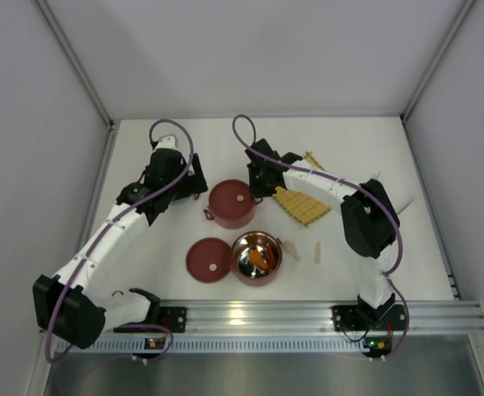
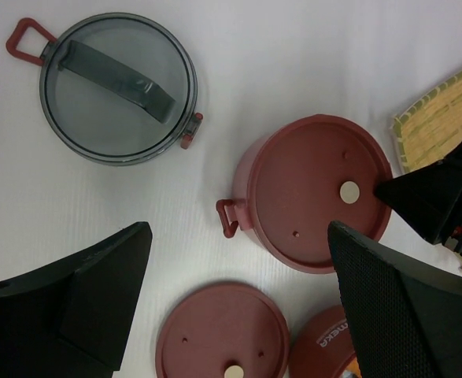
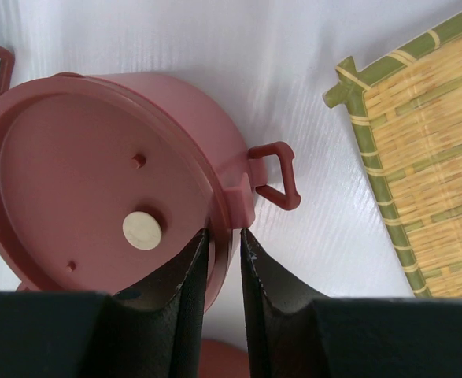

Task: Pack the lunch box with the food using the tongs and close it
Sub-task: Close the box lid on the packing box.

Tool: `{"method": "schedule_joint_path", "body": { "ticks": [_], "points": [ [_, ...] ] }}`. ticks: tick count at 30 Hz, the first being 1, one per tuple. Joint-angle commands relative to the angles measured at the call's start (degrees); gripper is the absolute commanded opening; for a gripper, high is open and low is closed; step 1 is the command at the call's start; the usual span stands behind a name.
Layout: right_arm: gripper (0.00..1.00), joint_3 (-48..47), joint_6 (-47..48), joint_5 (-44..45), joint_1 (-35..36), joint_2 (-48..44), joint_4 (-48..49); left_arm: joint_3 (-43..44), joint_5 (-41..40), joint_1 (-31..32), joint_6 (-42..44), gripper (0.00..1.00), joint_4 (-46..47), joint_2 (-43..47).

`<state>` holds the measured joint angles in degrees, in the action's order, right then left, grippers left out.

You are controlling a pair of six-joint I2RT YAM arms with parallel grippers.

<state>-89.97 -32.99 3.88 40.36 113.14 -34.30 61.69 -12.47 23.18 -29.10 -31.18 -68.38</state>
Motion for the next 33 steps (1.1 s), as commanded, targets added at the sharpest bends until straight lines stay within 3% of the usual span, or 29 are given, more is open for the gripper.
{"method": "schedule_joint_path", "body": {
  "ticks": [1, 20, 33],
  "points": [
    [0.22, -1.2, 0.8, 2.1, -0.2, 1.1, 0.3, -0.8, 0.4, 0.5, -0.8, 0.98, 2.4, -2.4],
    [0.23, -1.9, 1.3, 3.1, 0.3, 2.3, -0.8, -4.2, 2.3, 1.6, -1.1, 0.98, 4.6, -11.8],
    [0.24, -3.3, 2.6, 5.3, 0.8, 3.9, -3.0, -4.2, -0.9, 2.3, -1.2, 0.98, 5.3, -16.7]
  ]
}}
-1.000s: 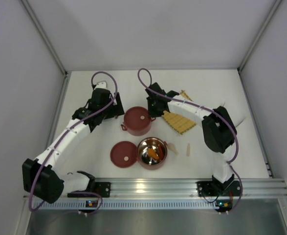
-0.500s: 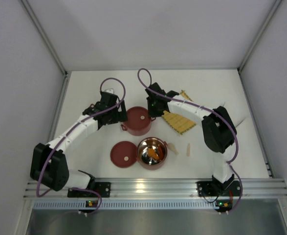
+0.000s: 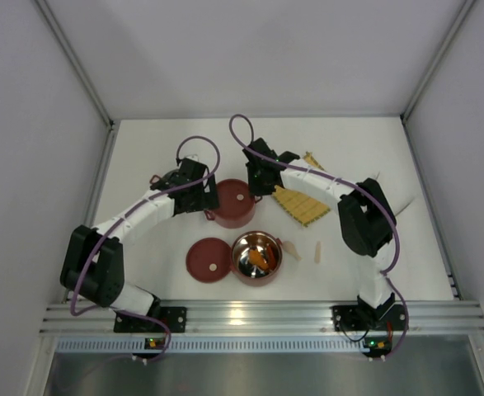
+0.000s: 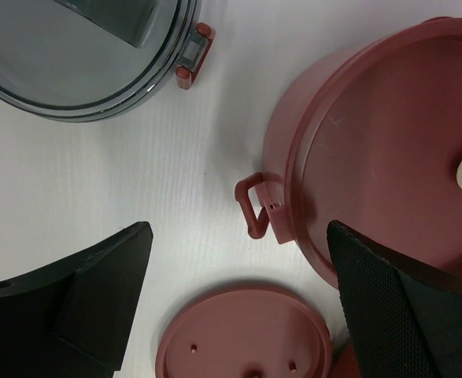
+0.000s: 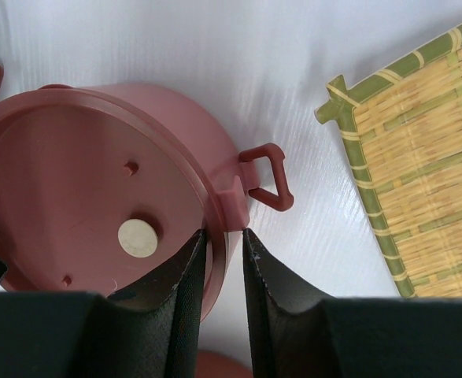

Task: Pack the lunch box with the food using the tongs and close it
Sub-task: Close the box lid on the packing box.

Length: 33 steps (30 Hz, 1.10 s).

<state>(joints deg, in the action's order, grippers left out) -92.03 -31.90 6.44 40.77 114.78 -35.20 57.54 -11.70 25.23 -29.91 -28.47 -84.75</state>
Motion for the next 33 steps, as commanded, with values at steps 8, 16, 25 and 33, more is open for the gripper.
{"method": "schedule_joint_path", "body": {
  "ticks": [8, 16, 25, 33],
  "points": [
    [0.25, -1.2, 1.7, 2.6, 0.4, 2.8, -2.3, -0.2, -2.5, 0.3, -0.8, 0.97, 2.3, -1.2],
    [0.25, -1.2, 1.8, 2.5, 0.4, 3.1, -2.5, 0.1, -4.1, 0.2, -1.4, 0.96, 1.2, -2.2],
    [0.28, -2.1, 2.1, 2.8, 0.4, 4.1, -3.8, 0.6, -4.5, 0.3, -1.6, 0.96, 0.5, -5.2],
    [0.29, -2.9, 2.8, 3.3, 0.4, 5.8, -5.0, 0.6, -5.2, 0.3, -1.6, 0.96, 0.7, -6.7]
  ]
}}
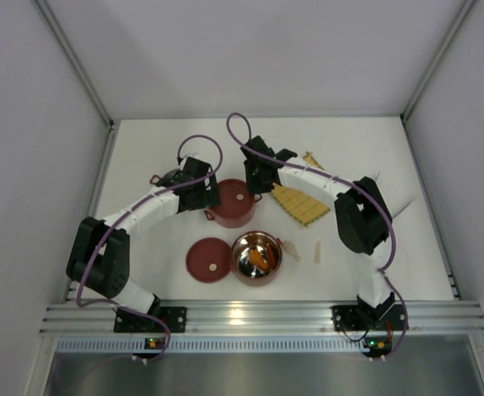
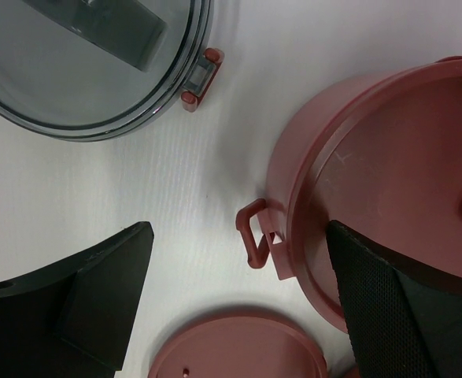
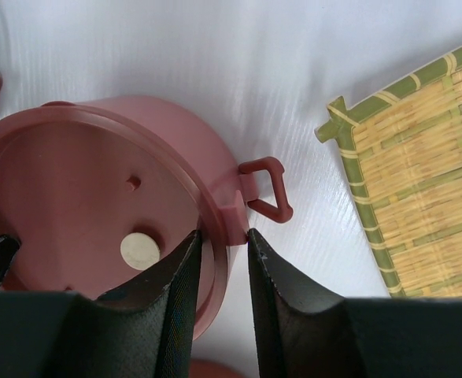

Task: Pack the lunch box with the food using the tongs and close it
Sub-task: Close the box lid on the packing box.

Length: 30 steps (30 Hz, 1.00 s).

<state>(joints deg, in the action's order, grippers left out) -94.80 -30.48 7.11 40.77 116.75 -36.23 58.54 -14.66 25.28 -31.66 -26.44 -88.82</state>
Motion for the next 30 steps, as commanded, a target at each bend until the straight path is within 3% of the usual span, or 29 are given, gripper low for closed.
{"method": "schedule_joint_path", "body": {
  "ticks": [1, 19, 30],
  "points": [
    [0.29, -0.3, 1.3, 2.7, 0.4, 4.3, -4.1, -0.5, -2.4, 0.2, 0.0, 0.96, -1.3, -2.7],
    [0.30, -1.5, 2.6, 5.1, 0.7, 9.4, -5.9, -1.5, -2.7, 0.1, -0.5, 0.97, -0.7, -7.0],
    [0.30, -6.9, 4.3, 5.8, 1.1, 13.1, -8.8, -1.0, -2.1, 0.2, -0.9, 0.96, -0.3, -9.4]
  ]
}}
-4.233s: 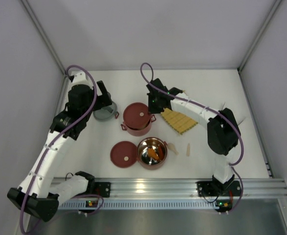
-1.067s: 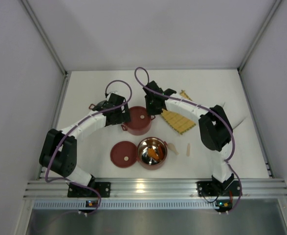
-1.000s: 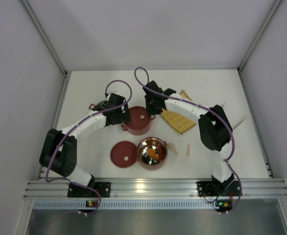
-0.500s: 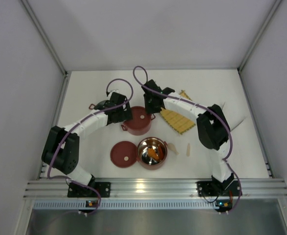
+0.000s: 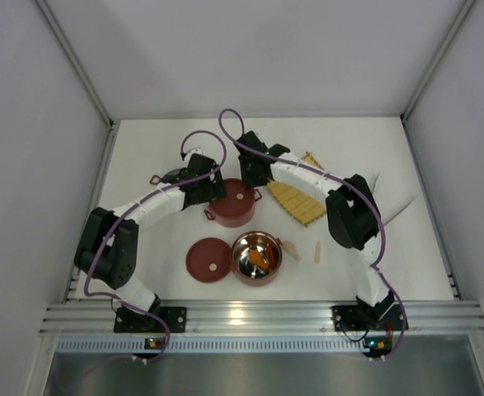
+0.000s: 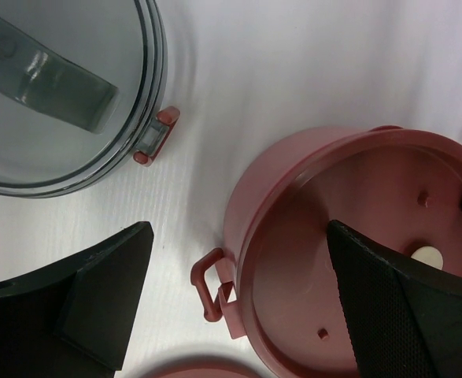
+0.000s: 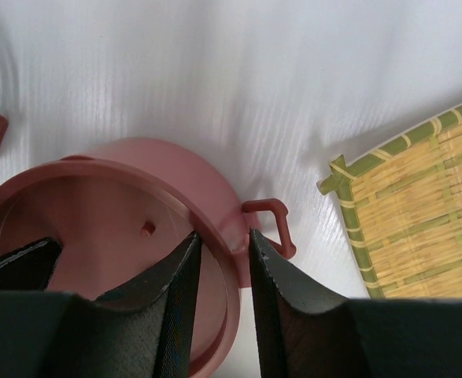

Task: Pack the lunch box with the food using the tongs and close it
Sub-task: Close the box lid on the packing box.

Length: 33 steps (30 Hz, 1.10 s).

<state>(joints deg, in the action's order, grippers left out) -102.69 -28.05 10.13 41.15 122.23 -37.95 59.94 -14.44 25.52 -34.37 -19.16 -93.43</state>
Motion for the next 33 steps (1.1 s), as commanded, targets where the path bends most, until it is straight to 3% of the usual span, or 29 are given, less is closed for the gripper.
{"method": "schedule_joint_path", "body": {
  "ticks": [1, 11, 17, 33],
  "points": [
    [0.30, 0.5, 2.0, 2.9, 0.7, 7.8, -7.4, -2.3, -2.4, 0.0, 1.9, 0.96, -7.6, -5.2],
    [0.30, -5.9, 2.9, 2.6, 1.8, 10.9, -9.7, -1.3, -2.2, 0.0, 1.9, 0.96, -7.8, -6.7],
    [0.31, -3.5, 3.0, 2.9, 1.0, 10.7, -9.2, -1.5, -3.8, 0.0, 1.9, 0.96, -8.8, -6.6],
    [0.31, 2.3, 3.4, 1.8, -0.5, 8.3, -6.6, -14.4, -3.1, 0.0, -1.8, 0.95, -8.2, 3.8]
  ]
}}
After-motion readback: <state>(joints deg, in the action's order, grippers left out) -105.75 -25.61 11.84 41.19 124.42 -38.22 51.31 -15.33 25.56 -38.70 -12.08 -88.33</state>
